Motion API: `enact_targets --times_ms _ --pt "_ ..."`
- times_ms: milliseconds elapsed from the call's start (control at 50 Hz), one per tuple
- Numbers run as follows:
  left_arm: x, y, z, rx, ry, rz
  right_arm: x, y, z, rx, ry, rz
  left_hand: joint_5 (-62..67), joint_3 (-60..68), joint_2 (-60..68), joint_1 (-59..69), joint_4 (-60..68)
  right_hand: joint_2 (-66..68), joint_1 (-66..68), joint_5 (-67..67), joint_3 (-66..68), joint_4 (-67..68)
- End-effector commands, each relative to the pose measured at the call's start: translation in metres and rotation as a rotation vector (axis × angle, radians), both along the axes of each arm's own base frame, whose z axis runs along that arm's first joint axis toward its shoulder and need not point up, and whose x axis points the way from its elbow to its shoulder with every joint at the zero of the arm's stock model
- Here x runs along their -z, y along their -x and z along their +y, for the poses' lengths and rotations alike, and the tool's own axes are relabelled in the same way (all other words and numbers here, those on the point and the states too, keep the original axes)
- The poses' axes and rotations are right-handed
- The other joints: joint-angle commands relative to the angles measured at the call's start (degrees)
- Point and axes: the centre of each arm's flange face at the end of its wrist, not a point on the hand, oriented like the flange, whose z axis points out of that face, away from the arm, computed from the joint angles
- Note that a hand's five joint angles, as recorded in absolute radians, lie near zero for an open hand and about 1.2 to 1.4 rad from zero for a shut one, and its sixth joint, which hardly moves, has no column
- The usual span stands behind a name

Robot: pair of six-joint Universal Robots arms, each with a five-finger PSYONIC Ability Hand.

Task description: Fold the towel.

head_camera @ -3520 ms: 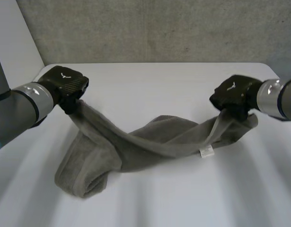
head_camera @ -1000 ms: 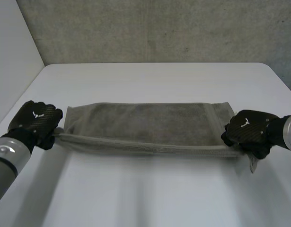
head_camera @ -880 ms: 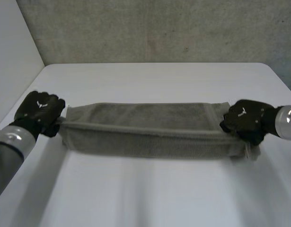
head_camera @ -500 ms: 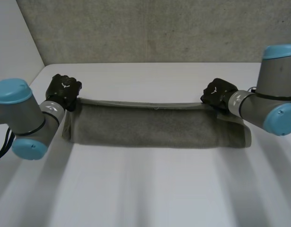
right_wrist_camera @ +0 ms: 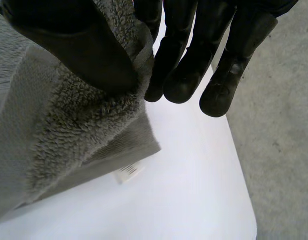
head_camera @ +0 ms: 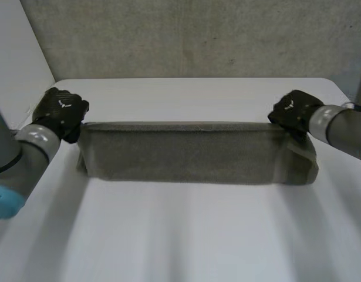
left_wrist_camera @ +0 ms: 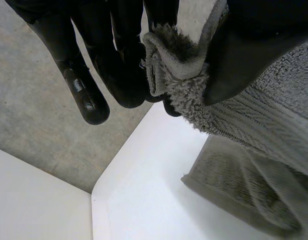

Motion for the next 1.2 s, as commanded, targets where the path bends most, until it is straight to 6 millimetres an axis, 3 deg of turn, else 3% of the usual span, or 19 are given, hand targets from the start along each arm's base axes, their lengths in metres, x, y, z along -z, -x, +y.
enact_targets --times_ms 20,60,100,200,300,400,640,720,800,860,900,960,1000,1020,1120,1200 --pt "-0.010 -0.014 0.051 -0.006 0.001 -0.006 -0.004 0.015 0.055 -0.003 -0.114 0.034 1.48 0.52 0.54 1.89 0.22 4.59 3.55 3.15 2.72 3.29" --pt "-0.014 -0.021 0.071 -0.018 0.013 -0.008 -0.005 0.017 0.067 -0.013 -0.143 0.043 1.48 0.52 0.54 1.89 0.22 4.59 3.55 3.15 2.72 3.29" --pt "-0.014 -0.025 0.079 -0.024 0.013 -0.009 -0.001 0.021 0.088 -0.049 -0.208 0.073 1.48 0.52 0.54 1.89 0.22 4.59 3.55 3.15 2.72 3.29" --pt "-0.008 -0.032 0.113 -0.027 -0.012 -0.014 0.015 0.036 0.102 -0.080 -0.302 0.137 1.48 0.52 0.54 1.89 0.22 4.59 3.55 3.15 2.72 3.29" --pt "0.005 -0.035 0.129 -0.027 -0.098 -0.035 0.023 0.045 0.112 -0.098 -0.364 0.179 1.48 0.52 0.54 1.89 0.22 4.59 3.55 3.15 2.72 3.29" --pt "0.009 -0.037 0.136 -0.025 -0.163 -0.048 0.022 0.046 0.110 -0.098 -0.361 0.180 1.48 0.52 0.54 1.89 0.22 4.59 3.55 3.15 2.72 3.29" --pt "0.008 -0.037 0.131 -0.031 -0.156 -0.046 0.009 0.042 0.103 -0.113 -0.293 0.129 1.48 0.52 0.54 1.89 0.22 4.59 3.55 3.15 2.72 3.29" --pt "0.015 -0.035 0.118 -0.033 -0.151 -0.045 0.006 0.040 0.096 -0.119 -0.246 0.107 1.48 0.52 0.54 1.89 0.22 4.59 3.55 3.15 2.72 3.29" --pt "0.019 -0.033 0.104 -0.035 -0.138 -0.043 0.011 0.036 0.075 -0.111 -0.185 0.092 1.48 0.52 0.54 1.89 0.22 4.59 3.55 3.15 2.72 3.29" --pt "0.025 -0.029 0.086 -0.033 -0.121 -0.041 0.019 0.033 0.056 -0.103 -0.158 0.093 1.48 0.52 0.54 1.89 0.22 4.59 3.55 3.15 2.72 3.29" --pt "0.031 -0.026 0.064 -0.047 -0.106 -0.039 0.021 0.032 0.048 -0.100 -0.144 0.092 1.48 0.52 0.54 1.89 0.22 4.59 3.55 3.15 2.72 3.29" --pt "0.035 -0.022 0.053 -0.041 -0.107 -0.039 0.028 0.030 0.031 -0.084 -0.135 0.077 1.48 0.52 0.54 1.89 0.22 4.59 3.55 3.15 2.72 3.29" --pt "0.042 -0.015 0.032 -0.035 -0.110 -0.039 0.030 0.027 0.022 -0.078 -0.123 0.066 1.48 0.52 0.54 1.89 0.22 4.59 3.55 3.15 2.72 3.29" --pt "0.042 -0.015 0.032 -0.035 -0.111 -0.039 0.032 0.023 0.014 -0.077 -0.106 0.051 1.48 0.52 0.54 1.89 0.22 4.59 3.55 3.15 2.72 3.29" --pt "0.060 -0.003 -0.016 -0.062 -0.106 -0.048 0.041 0.008 -0.010 -0.072 -0.033 0.026 1.48 0.52 0.54 1.89 0.22 4.59 3.55 3.15 2.72 3.29" --pt "0.068 0.005 -0.037 -0.096 -0.088 -0.055 0.050 -0.003 -0.035 -0.049 0.056 0.032 1.48 0.52 0.54 1.89 0.22 4.59 3.55 3.15 2.72 3.29"
